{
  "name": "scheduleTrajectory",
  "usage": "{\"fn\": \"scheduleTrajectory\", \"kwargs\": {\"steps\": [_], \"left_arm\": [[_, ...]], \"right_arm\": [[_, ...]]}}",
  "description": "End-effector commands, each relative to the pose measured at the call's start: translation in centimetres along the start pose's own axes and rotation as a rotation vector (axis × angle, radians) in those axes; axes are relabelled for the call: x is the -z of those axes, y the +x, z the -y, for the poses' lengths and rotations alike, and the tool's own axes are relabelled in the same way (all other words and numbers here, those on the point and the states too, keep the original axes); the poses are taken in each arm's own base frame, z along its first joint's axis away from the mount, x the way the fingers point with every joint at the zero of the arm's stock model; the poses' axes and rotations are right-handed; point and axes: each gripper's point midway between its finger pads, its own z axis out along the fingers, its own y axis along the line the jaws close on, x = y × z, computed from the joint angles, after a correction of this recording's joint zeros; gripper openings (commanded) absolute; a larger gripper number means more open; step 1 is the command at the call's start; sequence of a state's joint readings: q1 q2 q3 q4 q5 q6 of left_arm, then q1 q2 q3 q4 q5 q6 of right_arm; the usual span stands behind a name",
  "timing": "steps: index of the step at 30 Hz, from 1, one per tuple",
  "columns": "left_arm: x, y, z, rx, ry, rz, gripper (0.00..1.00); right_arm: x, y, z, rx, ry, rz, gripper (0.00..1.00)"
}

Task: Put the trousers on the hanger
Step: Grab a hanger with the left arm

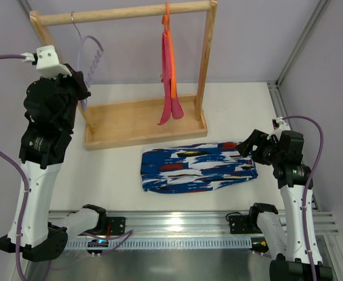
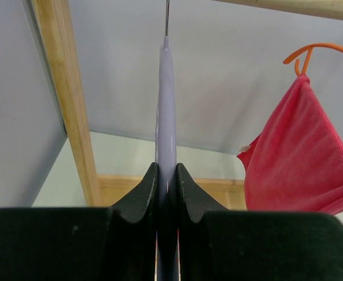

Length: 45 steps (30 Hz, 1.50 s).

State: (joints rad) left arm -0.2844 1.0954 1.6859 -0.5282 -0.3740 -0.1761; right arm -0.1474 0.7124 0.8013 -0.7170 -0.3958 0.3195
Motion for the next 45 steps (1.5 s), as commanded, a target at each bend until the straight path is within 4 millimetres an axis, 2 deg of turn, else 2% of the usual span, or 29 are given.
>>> {"fn": "scheduleTrajectory", "kwargs": {"steps": [1, 2, 6, 12, 15, 20, 28, 33, 35, 37, 38, 40, 41, 42, 45], "left_arm": [[-0.2, 1.6, -0.1, 0.018, -0.009, -0.053, 0.01], [-0.2, 2.1, -0.2, 0.018, -0.014, -0.074, 0.02], [-0.5, 2.9, -0.2, 0.023, -0.026, -0.111, 0.18], [-2.3, 4.8, 0.4, 0.037, -0.047, -0.173, 0.38], [-3.0, 4.7, 0.1, 0.033, -0.077, -0.168, 0.51], [-4.2, 3.9, 0.0, 0.026, -0.101, -0.137, 0.57], [-6.1, 5.1, -0.3, 0.001, -0.152, -0.147, 0.59], [-6.9, 6.2, 0.1, -0.008, -0.145, -0.17, 0.5], [-6.9, 6.4, 0.3, -0.005, -0.13, -0.172, 0.39], [-6.8, 6.2, 0.4, 0.001, -0.124, -0.162, 0.3], [-6.7, 6.0, 0.3, 0.004, -0.124, -0.156, 0.2], [-6.5, 5.5, 0.2, 0.0, -0.123, -0.144, 0.13], [-6.3, 5.0, 0.3, 0.001, -0.119, -0.133, 0.04], [-6.2, 4.6, 0.3, -0.001, -0.114, -0.125, 0.01], [-5.9, 3.2, 0.8, 0.011, -0.083, -0.092, 0.0]], "right_arm": [[0.2, -0.2, -0.4, 0.019, -0.02, 0.017, 0.82], [0.1, -0.1, -0.4, 0.018, -0.02, 0.013, 0.82], [0.1, -0.3, -0.5, 0.02, -0.025, 0.016, 0.82], [0.1, -0.3, -0.6, 0.02, -0.028, 0.009, 0.82], [0.1, -0.4, -0.7, 0.026, -0.032, 0.009, 0.82], [0.2, -0.4, -0.7, 0.027, -0.035, 0.013, 0.82], [0.2, -0.5, -0.9, 0.03, -0.039, 0.013, 0.82], [0.3, -0.4, -0.9, 0.032, -0.04, 0.015, 0.82], [0.3, -0.5, -0.9, 0.034, -0.041, 0.019, 0.82], [0.3, -0.5, -0.9, 0.031, -0.039, 0.017, 0.82], [0.2, -0.4, -0.9, 0.032, -0.04, 0.016, 0.82], [0.2, -0.4, -0.8, 0.031, -0.039, 0.013, 0.82], [0.1, -0.4, -0.8, 0.031, -0.039, 0.013, 0.82], [0.1, -0.4, -0.8, 0.031, -0.039, 0.013, 0.82], [0.1, -0.4, -0.8, 0.029, -0.037, 0.014, 0.82]]}}
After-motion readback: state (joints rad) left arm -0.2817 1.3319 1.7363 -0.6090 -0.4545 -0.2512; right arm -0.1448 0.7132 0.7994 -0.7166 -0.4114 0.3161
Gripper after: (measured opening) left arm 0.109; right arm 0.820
